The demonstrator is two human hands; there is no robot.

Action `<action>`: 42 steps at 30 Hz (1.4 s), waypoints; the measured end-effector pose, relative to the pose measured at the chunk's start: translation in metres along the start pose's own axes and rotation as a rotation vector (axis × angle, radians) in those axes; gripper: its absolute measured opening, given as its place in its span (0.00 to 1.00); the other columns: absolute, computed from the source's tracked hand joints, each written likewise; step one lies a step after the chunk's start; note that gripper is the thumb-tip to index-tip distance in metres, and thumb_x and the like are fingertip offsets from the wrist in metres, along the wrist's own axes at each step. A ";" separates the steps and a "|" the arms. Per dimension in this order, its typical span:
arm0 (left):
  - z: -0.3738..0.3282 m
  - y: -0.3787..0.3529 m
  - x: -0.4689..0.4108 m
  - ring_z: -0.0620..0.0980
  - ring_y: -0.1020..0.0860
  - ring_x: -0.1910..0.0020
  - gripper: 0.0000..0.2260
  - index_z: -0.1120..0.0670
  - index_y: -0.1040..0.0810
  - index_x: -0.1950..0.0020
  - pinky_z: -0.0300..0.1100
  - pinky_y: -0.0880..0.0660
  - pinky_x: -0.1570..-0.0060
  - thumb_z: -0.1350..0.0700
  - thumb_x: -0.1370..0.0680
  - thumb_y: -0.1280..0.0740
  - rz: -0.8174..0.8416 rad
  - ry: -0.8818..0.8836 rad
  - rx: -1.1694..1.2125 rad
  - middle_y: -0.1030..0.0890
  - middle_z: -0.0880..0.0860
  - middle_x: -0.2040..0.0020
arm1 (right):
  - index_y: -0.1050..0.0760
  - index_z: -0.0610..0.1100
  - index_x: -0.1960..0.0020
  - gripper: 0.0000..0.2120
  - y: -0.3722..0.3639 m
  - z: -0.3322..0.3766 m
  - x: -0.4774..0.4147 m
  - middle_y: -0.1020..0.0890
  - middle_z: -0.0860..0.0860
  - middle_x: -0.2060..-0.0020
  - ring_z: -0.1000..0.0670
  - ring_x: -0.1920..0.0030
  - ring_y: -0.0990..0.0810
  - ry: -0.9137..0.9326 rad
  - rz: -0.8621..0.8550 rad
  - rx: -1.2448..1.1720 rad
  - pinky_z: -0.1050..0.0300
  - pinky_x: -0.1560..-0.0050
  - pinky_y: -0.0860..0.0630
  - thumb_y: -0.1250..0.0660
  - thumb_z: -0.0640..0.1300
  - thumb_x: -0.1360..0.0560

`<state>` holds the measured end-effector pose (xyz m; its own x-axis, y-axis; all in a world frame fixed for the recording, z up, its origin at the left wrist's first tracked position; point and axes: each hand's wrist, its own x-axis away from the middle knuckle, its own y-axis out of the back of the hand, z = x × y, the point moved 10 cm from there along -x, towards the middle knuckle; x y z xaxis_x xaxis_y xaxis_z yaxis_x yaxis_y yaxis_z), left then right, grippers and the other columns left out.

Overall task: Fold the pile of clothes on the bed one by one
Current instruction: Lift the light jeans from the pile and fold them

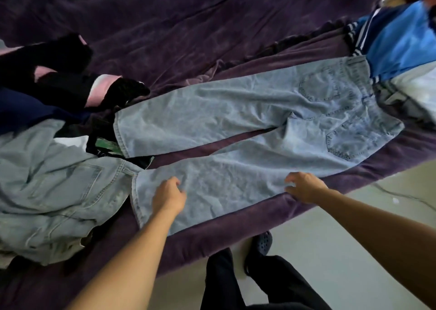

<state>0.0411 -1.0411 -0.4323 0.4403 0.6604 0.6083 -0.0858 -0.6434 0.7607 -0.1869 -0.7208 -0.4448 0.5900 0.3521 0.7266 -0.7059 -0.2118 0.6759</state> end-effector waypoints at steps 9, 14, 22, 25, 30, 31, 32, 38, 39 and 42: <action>-0.200 -0.097 0.052 0.55 0.21 0.47 0.09 0.49 0.20 0.46 0.45 0.25 0.50 0.57 0.22 0.39 0.196 -0.400 -0.224 0.19 0.53 0.46 | 0.22 0.48 0.44 0.11 0.091 -0.168 0.018 0.20 0.46 0.44 0.43 0.43 0.21 -0.158 -0.220 0.113 0.51 0.49 0.24 0.39 0.45 0.22; -0.293 -0.165 0.063 0.56 0.22 0.46 0.10 0.50 0.20 0.47 0.44 0.27 0.51 0.59 0.24 0.38 0.196 -0.464 -0.310 0.19 0.53 0.46 | 0.30 0.51 0.31 0.20 0.134 -0.253 -0.034 0.28 0.48 0.32 0.45 0.31 0.32 -0.124 -0.271 0.264 0.48 0.37 0.30 0.38 0.44 0.23; -0.338 -0.274 0.035 0.55 0.34 0.35 0.23 0.51 0.34 0.34 0.50 0.30 0.42 0.55 0.27 0.31 0.136 -0.279 -0.542 0.34 0.54 0.35 | 0.53 0.50 0.21 0.31 0.130 -0.328 -0.148 0.50 0.50 0.22 0.49 0.22 0.54 0.129 -0.217 0.614 0.41 0.29 0.47 0.45 0.44 0.20; -0.331 -0.270 0.034 0.54 0.30 0.38 0.13 0.52 0.27 0.40 0.48 0.27 0.46 0.60 0.24 0.37 0.031 -0.192 -0.476 0.29 0.53 0.39 | 0.43 0.48 0.23 0.25 0.121 -0.355 -0.151 0.38 0.51 0.24 0.51 0.24 0.43 0.166 -0.272 0.572 0.45 0.30 0.47 0.47 0.43 0.20; -0.313 -0.245 0.044 0.55 0.21 0.50 0.10 0.53 0.23 0.48 0.47 0.27 0.54 0.62 0.24 0.41 0.053 -0.136 -0.423 0.19 0.52 0.47 | 0.29 0.52 0.31 0.19 0.138 -0.365 -0.146 0.26 0.55 0.32 0.55 0.30 0.31 0.272 -0.237 0.491 0.50 0.35 0.42 0.41 0.47 0.21; -0.311 -0.237 0.047 0.56 0.20 0.50 0.10 0.53 0.23 0.48 0.46 0.27 0.55 0.63 0.24 0.41 0.049 -0.128 -0.409 0.19 0.52 0.47 | 0.28 0.53 0.32 0.18 0.145 -0.363 -0.143 0.24 0.55 0.34 0.54 0.33 0.27 0.296 -0.218 0.483 0.51 0.37 0.40 0.41 0.48 0.22; -0.310 -0.228 0.050 0.56 0.20 0.50 0.11 0.53 0.22 0.47 0.46 0.27 0.55 0.63 0.24 0.41 0.040 -0.119 -0.387 0.18 0.52 0.47 | 0.26 0.53 0.35 0.17 0.154 -0.360 -0.141 0.21 0.55 0.38 0.52 0.37 0.24 0.318 -0.200 0.476 0.51 0.39 0.37 0.41 0.48 0.22; -0.333 -0.120 0.027 0.63 0.21 0.49 0.10 0.56 0.22 0.44 0.51 0.27 0.53 0.61 0.24 0.37 -0.175 -0.122 -0.254 0.18 0.60 0.50 | 0.23 0.49 0.46 0.12 0.252 -0.325 -0.143 0.16 0.43 0.51 0.38 0.50 0.19 0.323 -0.277 0.307 0.49 0.51 0.26 0.41 0.52 0.21; -0.338 -0.096 0.017 0.64 0.21 0.49 0.10 0.57 0.22 0.45 0.52 0.27 0.53 0.61 0.24 0.37 -0.225 -0.125 -0.210 0.18 0.62 0.50 | 0.23 0.47 0.46 0.12 0.274 -0.315 -0.145 0.17 0.41 0.52 0.37 0.51 0.19 0.325 -0.310 0.248 0.48 0.53 0.25 0.40 0.52 0.21; -0.351 -0.034 -0.020 0.67 0.22 0.48 0.11 0.59 0.21 0.43 0.54 0.26 0.51 0.62 0.24 0.37 -0.315 -0.107 -0.124 0.19 0.66 0.48 | 0.26 0.44 0.51 0.11 0.328 -0.279 -0.159 0.18 0.40 0.55 0.37 0.54 0.20 0.341 -0.395 0.134 0.47 0.56 0.24 0.40 0.52 0.21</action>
<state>-0.2785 -0.8961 -0.3905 0.5534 0.7703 0.3170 -0.0355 -0.3584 0.9329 -0.6215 -0.5922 -0.3726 0.6241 0.6997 0.3477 -0.3869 -0.1100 0.9156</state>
